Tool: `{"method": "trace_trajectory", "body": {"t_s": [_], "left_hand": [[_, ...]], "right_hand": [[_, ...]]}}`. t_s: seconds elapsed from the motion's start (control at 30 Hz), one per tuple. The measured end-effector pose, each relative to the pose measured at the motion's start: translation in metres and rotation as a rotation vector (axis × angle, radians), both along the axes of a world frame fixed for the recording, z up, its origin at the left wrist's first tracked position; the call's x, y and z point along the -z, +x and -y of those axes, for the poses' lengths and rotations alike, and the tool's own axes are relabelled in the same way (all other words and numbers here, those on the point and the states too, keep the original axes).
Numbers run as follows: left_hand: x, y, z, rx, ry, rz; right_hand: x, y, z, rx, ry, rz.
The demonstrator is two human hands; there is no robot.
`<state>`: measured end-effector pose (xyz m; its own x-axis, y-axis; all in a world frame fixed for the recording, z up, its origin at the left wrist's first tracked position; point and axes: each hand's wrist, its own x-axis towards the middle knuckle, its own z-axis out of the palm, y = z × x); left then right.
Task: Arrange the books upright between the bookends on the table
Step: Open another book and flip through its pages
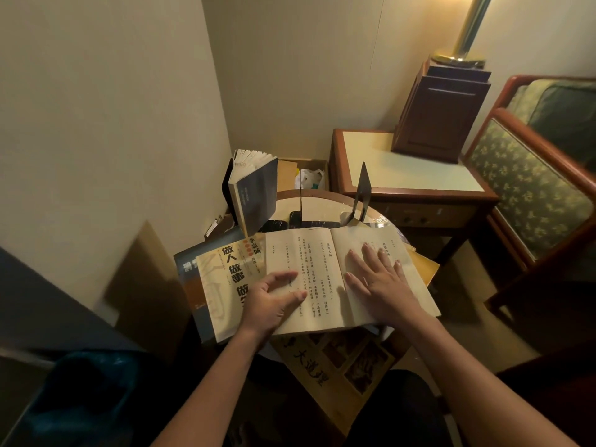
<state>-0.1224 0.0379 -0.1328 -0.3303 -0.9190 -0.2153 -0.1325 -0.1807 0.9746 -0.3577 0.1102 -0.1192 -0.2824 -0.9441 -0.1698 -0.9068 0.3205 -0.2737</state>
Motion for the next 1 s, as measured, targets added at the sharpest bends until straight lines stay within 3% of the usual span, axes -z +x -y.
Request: {"method": "trace_trajectory", "body": {"t_s": [0.1,0.23,0.47,0.6,0.73,0.83,1.0], "left_hand": [[-0.005,-0.003,0.004,0.003,-0.011,0.014],[-0.008,-0.006,0.003,-0.006,-0.038,0.052],[-0.019,-0.005,0.001,0.007,-0.083,0.088],[-0.025,-0.001,0.005,0.030,-0.095,0.123],[-0.033,-0.001,0.007,0.040,-0.100,0.134],[-0.035,-0.003,0.008,0.042,-0.115,0.153],[-0.042,-0.003,0.007,0.056,-0.132,0.183]], "right_hand": [[-0.001,-0.009,-0.017,0.177,-0.015,-0.037],[-0.008,-0.019,-0.039,0.434,-0.179,-0.029],[-0.023,-0.029,-0.051,0.545,-0.322,0.158],[-0.032,-0.032,-0.050,0.572,-0.400,0.396],[-0.039,-0.029,-0.048,0.591,-0.436,0.516],[-0.054,-0.021,-0.047,0.642,-0.402,0.770],[-0.088,-0.003,-0.047,0.512,-0.367,1.022]]}}
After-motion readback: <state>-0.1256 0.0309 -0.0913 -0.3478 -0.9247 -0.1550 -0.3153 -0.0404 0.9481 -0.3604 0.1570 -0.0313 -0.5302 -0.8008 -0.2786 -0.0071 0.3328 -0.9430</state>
